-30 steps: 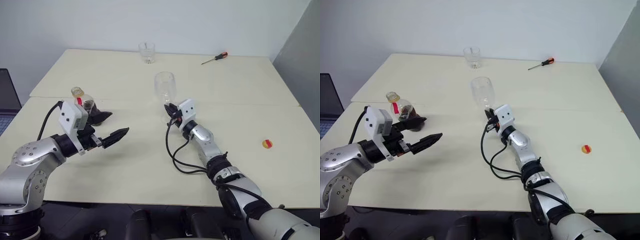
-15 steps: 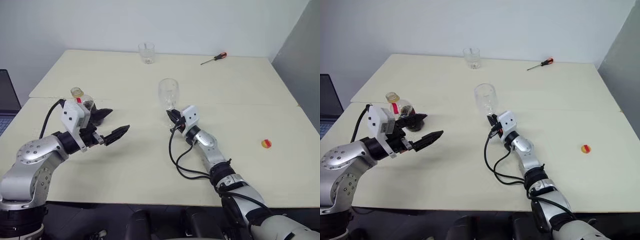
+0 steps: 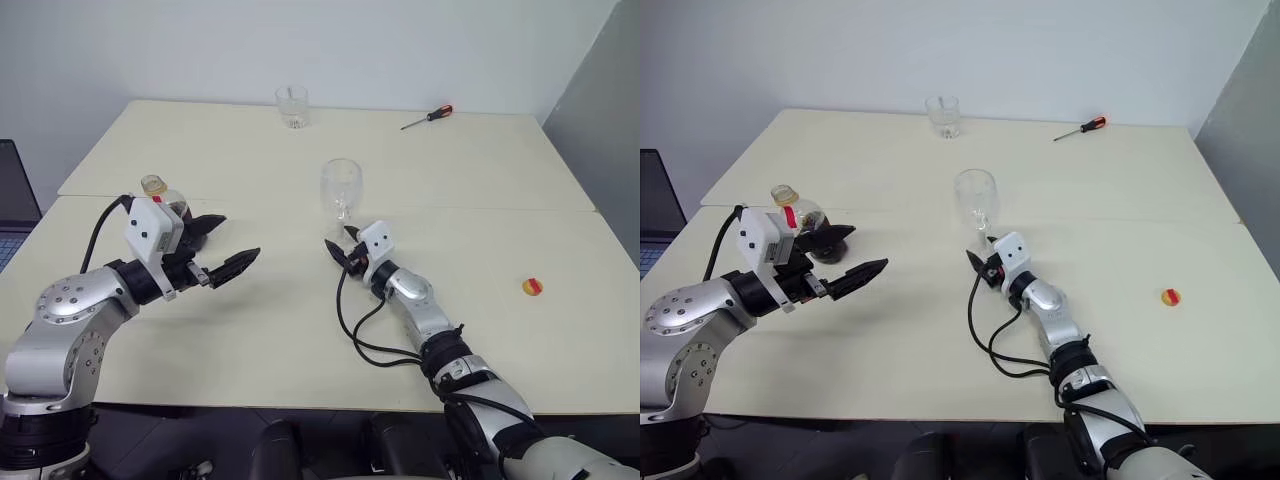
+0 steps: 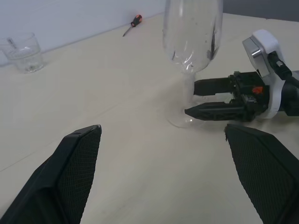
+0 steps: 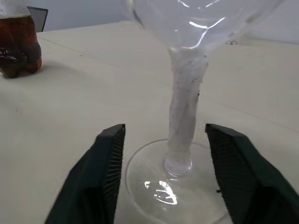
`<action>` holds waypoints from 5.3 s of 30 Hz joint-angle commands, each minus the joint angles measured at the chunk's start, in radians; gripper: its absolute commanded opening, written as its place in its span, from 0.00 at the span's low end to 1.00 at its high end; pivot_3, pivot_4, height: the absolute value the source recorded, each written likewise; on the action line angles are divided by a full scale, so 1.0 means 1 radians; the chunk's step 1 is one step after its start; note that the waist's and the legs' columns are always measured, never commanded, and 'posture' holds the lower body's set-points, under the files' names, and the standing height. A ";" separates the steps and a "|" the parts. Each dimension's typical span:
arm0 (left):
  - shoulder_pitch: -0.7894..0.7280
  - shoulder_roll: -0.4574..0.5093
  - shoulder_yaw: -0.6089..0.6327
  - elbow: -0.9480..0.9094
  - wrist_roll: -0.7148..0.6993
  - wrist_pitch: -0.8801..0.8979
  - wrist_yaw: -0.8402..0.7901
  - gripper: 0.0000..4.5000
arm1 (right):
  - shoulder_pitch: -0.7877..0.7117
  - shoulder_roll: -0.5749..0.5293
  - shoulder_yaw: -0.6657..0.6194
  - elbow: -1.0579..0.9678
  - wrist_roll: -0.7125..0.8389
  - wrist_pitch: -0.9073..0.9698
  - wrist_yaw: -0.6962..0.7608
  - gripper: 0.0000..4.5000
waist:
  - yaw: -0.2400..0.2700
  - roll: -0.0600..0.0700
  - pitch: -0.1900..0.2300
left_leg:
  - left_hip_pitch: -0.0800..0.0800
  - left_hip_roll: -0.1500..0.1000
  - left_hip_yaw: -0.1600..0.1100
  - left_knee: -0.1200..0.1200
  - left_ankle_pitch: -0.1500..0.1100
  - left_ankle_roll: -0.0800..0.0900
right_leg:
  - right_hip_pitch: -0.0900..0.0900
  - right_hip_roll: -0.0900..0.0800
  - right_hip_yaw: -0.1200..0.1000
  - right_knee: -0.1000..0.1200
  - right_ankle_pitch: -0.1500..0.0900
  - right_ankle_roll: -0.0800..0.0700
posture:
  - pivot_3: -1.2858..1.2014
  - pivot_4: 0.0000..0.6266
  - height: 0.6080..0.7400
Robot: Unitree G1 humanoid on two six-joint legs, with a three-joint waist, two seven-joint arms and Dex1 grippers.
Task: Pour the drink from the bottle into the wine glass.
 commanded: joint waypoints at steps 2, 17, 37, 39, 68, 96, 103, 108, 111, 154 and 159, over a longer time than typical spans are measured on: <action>0.010 0.002 0.029 -0.007 0.007 -0.020 0.014 1.00 | 0.013 -0.020 0.007 -0.114 0.010 0.031 0.026 0.98 | 0.000 0.000 0.000 | 0.000 0.000 0.000 0.000 0.000 0.000 | 0.000 0.000 0.000 0.000 -0.001 0.002 | 0.52 0.24 1.00; 0.138 -0.184 0.090 0.124 0.126 -0.231 0.193 1.00 | 0.209 -0.536 -0.055 -0.882 0.198 0.684 0.370 0.98 | 0.015 0.000 0.000 | 0.000 -0.001 0.001 0.001 0.000 0.000 | 0.000 -0.002 0.001 -0.001 -0.002 0.004 | 0.52 0.24 1.00; 0.032 -0.267 0.076 0.299 0.168 -0.331 0.279 1.00 | -0.320 -0.567 -0.119 -1.083 0.675 1.282 0.378 0.98 | 0.025 -0.005 0.000 | -0.002 -0.001 0.001 0.000 0.000 0.001 | -0.001 -0.002 -0.003 -0.001 -0.004 0.000 | 0.52 0.24 1.00; 0.022 -0.270 0.081 0.312 0.163 -0.335 0.285 1.00 | -0.337 -0.575 -0.119 -1.075 0.687 1.309 0.368 0.98 | 0.025 -0.005 0.000 | -0.002 -0.001 0.001 0.000 0.000 0.001 | 0.000 -0.001 -0.003 -0.001 -0.004 0.000 | 0.52 0.24 1.00; -0.069 -0.276 0.101 0.484 0.161 -0.408 0.314 1.00 | -0.312 -0.613 -0.038 -1.099 0.642 1.291 0.323 0.98 | 0.025 -0.005 0.000 | -0.003 0.000 0.000 0.000 0.000 0.001 | -0.001 -0.001 -0.005 -0.001 -0.004 0.000 | 0.52 0.24 1.00; -0.407 -0.238 0.055 1.008 0.270 -0.616 0.311 1.00 | -0.285 -0.623 -0.029 -1.121 0.628 1.278 0.319 0.98 | 0.026 -0.006 0.000 | -0.005 0.000 0.000 0.000 0.000 0.001 | -0.002 -0.001 -0.007 -0.001 -0.004 0.000 | 0.52 0.24 1.00; -0.564 -0.234 0.035 1.266 0.294 -0.722 0.252 1.00 | -0.284 -0.631 -0.025 -1.125 0.626 1.280 0.317 0.98 | 0.027 -0.006 0.000 | -0.006 -0.001 -0.001 0.000 0.000 0.001 | -0.002 0.002 -0.007 -0.002 -0.004 0.000 | 0.52 0.24 1.00; -0.633 -0.231 0.022 1.377 0.310 -0.763 0.244 1.00 | -0.282 -0.637 -0.026 -1.130 0.627 1.283 0.315 0.98 | 0.026 -0.006 0.000 | -0.006 -0.001 -0.001 0.000 0.000 0.001 | -0.002 0.003 -0.008 -0.002 -0.004 0.000 | 0.52 0.24 1.00; -0.661 -0.230 0.015 1.423 0.322 -0.778 0.243 1.00 | -0.277 -0.642 -0.027 -1.135 0.625 1.282 0.311 0.98 | 0.026 -0.006 0.000 | -0.006 -0.001 -0.001 0.000 0.000 0.001 | -0.002 0.003 -0.007 -0.002 -0.004 0.000 | 0.52 0.24 1.00; -1.171 -0.265 -0.463 1.503 0.806 -1.072 0.193 0.18 | 0.389 -0.661 -0.272 -1.595 0.645 1.239 -0.009 1.00 | 0.025 -0.010 0.004 | -0.007 -0.002 -0.002 0.001 0.000 0.001 | -0.002 0.005 -0.006 -0.002 -0.006 0.003 | 0.52 0.24 1.00; -1.189 -0.250 -0.531 1.523 0.913 -1.136 0.313 0.18 | 0.389 -0.644 -0.249 -1.586 0.617 1.178 -0.016 1.00 | 0.027 -0.010 0.004 | -0.007 -0.002 -0.002 0.001 0.000 0.001 | -0.002 0.005 -0.007 -0.002 -0.006 0.003 | 0.52 0.24 1.00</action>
